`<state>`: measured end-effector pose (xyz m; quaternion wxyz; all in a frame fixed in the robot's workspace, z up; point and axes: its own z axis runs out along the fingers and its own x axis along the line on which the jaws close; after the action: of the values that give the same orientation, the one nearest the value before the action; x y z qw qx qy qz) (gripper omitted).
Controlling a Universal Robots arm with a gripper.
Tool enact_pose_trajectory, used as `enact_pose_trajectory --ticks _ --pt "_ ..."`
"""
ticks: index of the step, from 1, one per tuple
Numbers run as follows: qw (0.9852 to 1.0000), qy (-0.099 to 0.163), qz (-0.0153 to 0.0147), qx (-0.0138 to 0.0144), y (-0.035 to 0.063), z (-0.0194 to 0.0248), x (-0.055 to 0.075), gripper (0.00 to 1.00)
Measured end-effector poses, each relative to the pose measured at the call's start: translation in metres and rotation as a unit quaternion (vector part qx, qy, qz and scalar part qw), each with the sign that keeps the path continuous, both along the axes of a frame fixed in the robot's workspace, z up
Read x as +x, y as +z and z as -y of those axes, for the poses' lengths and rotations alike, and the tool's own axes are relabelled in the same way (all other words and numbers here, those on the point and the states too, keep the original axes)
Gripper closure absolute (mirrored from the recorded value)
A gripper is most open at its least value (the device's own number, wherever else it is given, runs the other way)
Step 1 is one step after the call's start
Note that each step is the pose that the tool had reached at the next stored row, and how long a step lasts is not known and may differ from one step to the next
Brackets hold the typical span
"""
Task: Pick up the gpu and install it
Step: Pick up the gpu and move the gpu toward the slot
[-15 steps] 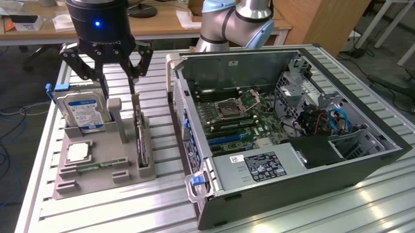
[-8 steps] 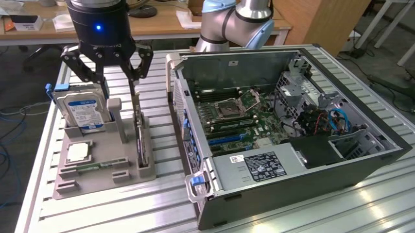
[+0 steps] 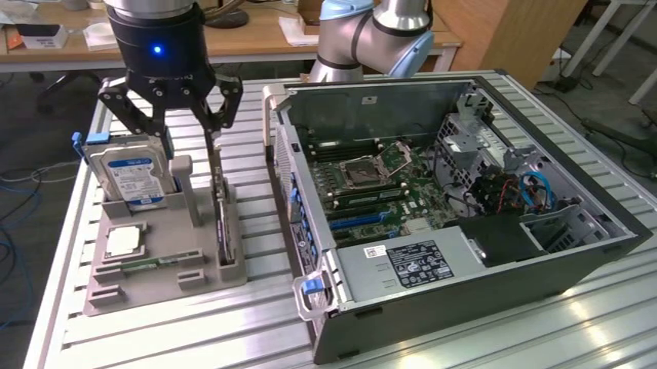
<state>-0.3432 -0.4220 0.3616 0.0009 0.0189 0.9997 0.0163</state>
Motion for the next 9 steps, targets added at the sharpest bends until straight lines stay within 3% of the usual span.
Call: enact_pose_trajectory --ticks 9 --pt "1.0 0.0 0.0 0.0 -0.0038 0.0053 -0.0001 0.47"
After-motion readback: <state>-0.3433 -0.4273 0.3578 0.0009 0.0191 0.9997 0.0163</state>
